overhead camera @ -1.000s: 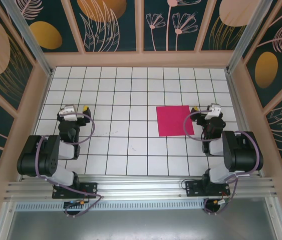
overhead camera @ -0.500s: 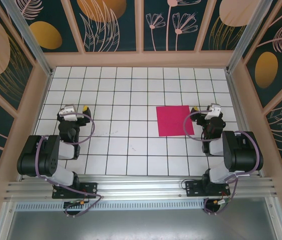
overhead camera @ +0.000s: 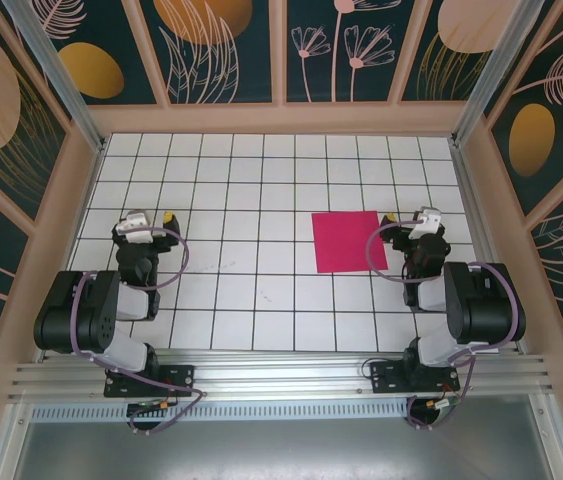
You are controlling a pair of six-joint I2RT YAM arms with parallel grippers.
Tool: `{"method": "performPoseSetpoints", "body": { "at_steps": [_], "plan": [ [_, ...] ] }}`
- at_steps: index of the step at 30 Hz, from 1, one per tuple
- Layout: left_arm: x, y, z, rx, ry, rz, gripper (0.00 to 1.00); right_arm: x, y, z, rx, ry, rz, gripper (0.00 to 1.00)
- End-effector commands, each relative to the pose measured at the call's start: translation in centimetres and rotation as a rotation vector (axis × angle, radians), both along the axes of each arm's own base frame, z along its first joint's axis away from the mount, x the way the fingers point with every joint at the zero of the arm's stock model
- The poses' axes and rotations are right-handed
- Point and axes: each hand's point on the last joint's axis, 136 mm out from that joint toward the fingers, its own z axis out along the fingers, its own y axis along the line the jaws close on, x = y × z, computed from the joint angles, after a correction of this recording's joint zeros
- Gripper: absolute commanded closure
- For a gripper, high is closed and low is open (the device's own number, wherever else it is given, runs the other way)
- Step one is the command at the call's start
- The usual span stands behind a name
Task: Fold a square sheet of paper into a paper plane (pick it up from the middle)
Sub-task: Move the square sheet of paper to the center of the table.
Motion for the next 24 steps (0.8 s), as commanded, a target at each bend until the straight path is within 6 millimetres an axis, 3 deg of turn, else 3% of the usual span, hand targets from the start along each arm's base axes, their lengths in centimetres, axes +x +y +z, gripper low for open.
{"method": "performPoseSetpoints", "body": {
  "at_steps": [1,5,8,12,20,24],
  "plan": [
    [-1.6,1.4,2.2,-0.023,-0.099,0.078,0.02,1.1,-0.1,2.4,-0.027,-0.009,-0.018,0.01],
    [-2.1,2.1,3.6,-0.033,-0.112,0.118,0.01,1.3,-1.0,4.7,0.017,0.021,-0.107,0.01],
    [-1.7,2.6,4.2,-0.06,-0.082,0.153,0.01,1.5,-0.3,5.5,0.071,0.088,-0.131,0.01],
    [-1.1,3.0,4.8,-0.204,-0.026,0.189,0.02,1.5,1.5,4.8,0.138,0.259,-0.161,0.01],
    [-0.1,-0.7,5.3,-0.489,0.191,0.044,0.01,-0.1,11.1,2.1,0.328,0.498,0.053,0.02],
    [-0.3,-2.5,5.4,-0.566,0.249,-0.034,0.01,-0.4,14.8,-0.2,0.287,0.603,0.087,0.05]
  ]
}}
